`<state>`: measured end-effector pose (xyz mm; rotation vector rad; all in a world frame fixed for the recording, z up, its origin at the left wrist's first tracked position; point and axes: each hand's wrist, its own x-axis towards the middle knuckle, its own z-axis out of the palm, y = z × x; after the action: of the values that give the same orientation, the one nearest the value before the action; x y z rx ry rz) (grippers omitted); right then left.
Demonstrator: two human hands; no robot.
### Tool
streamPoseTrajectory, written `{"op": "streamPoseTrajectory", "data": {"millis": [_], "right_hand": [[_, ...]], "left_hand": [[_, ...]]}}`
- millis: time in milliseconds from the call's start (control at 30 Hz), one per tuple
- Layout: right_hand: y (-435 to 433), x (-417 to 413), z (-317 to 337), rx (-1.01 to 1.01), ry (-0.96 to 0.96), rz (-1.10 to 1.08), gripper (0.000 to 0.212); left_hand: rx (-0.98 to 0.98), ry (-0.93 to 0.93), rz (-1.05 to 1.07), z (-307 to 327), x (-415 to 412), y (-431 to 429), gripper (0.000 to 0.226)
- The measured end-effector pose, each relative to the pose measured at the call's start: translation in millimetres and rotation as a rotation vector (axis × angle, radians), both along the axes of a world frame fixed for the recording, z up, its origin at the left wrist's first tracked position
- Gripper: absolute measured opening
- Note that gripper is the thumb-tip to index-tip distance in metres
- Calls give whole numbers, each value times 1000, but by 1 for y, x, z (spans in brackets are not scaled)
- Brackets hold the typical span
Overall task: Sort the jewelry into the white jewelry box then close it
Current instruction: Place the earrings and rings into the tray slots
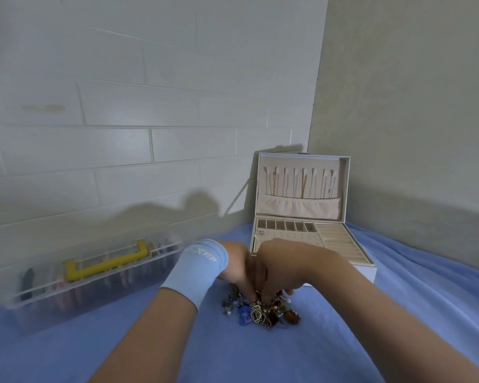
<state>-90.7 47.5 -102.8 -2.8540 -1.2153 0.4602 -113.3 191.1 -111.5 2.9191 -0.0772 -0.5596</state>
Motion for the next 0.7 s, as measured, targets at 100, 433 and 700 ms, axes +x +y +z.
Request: {"op": "streamPoseTrajectory", "data": {"millis": [100, 433, 700], "right_hand": [[-7, 8, 6, 105, 36, -12, 4], [-16, 14, 10, 119, 158, -67, 33], [-11, 6, 0, -123, 73, -102, 18]], "left_hand": [[-18, -15, 20, -2, 0, 2, 27], [-398, 33, 62, 18, -8, 21, 7], [-644, 37, 64, 12, -10, 21, 12]]}}
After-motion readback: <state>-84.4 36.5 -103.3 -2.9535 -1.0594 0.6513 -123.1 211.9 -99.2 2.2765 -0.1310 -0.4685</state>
